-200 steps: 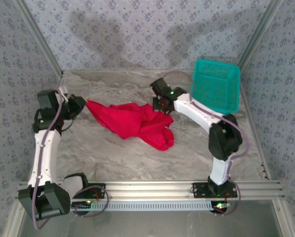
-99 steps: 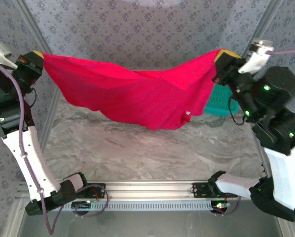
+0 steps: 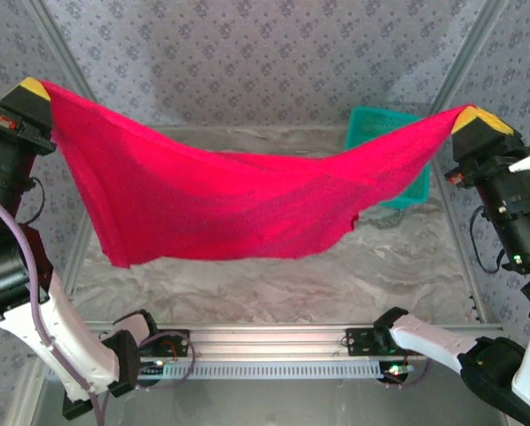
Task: Fold the inside-out t-shirt
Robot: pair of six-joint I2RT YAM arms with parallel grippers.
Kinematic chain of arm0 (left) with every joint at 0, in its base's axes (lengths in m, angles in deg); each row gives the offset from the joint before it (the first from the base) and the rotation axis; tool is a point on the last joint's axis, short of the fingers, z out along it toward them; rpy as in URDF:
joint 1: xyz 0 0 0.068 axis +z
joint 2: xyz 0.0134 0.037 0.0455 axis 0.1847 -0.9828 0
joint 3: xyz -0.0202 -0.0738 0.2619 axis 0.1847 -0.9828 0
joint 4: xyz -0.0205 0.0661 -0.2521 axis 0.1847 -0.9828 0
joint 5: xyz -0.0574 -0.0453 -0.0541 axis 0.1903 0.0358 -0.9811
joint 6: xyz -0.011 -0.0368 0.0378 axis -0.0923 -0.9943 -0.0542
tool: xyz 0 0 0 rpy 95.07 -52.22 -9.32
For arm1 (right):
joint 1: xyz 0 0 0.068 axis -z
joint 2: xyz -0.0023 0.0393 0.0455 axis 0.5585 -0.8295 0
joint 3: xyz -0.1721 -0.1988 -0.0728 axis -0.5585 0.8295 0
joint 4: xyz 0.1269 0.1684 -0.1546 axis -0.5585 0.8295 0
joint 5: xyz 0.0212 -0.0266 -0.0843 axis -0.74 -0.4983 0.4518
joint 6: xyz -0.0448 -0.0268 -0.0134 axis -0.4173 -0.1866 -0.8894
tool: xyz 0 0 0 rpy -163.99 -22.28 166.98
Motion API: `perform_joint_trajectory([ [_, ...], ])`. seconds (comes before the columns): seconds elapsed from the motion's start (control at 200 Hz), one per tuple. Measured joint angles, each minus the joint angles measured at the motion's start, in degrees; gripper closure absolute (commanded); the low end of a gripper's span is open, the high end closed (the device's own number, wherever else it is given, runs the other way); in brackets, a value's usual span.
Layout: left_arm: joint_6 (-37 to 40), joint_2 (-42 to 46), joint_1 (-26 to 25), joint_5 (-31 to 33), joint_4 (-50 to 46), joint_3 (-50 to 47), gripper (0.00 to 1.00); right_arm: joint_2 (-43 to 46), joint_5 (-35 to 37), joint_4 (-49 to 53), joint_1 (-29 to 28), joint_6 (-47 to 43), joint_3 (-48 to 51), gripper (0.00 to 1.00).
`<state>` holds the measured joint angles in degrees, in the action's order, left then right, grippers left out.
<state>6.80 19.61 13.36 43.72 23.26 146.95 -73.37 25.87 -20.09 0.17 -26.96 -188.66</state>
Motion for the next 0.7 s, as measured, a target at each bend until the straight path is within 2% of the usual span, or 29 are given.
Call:
perform_joint_trajectory([
  [0.11,-0.44,1.09,0.00,-1.55,2.97,-5.97,1.00,-1.55,2.01,-0.59,0.00,-2.05,0.48,1.00],
  [0.25,-2.38,-1.31,-0.17,-3.98,9.81,-20.02,1.00,-8.22,4.98,-2.84,0.66,-5.57,2.40,1.00],
  [0.42,-2.08,-13.60,-4.59,-3.98,15.82,-32.20,1.00,-20.44,4.22,-5.62,5.86,-6.82,6.38,1.00],
  [0.57,-0.61,-26.40,-8.87,-1.44,18.23,-38.60,1.00,-33.35,-1.11,-6.67,11.10,-5.46,8.48,1.00],
  [0.625,-0.13,-31.08,-9.62,-0.55,19.21,-38.64,0.86,-38.23,-2.64,-7.19,12.37,-4.94,7.85,1.00],
  [0.665,0.48,-34.88,-9.94,0.22,19.50,-37.94,0.81,-42.75,-3.93,-6.73,13.11,-4.42,5.53,0.99],
  [0.7,0.72,-38.36,-10.14,0.85,19.41,-36.76,0.76,-47.69,-5.14,-5.66,13.68,-3.87,1.79,0.95],
])
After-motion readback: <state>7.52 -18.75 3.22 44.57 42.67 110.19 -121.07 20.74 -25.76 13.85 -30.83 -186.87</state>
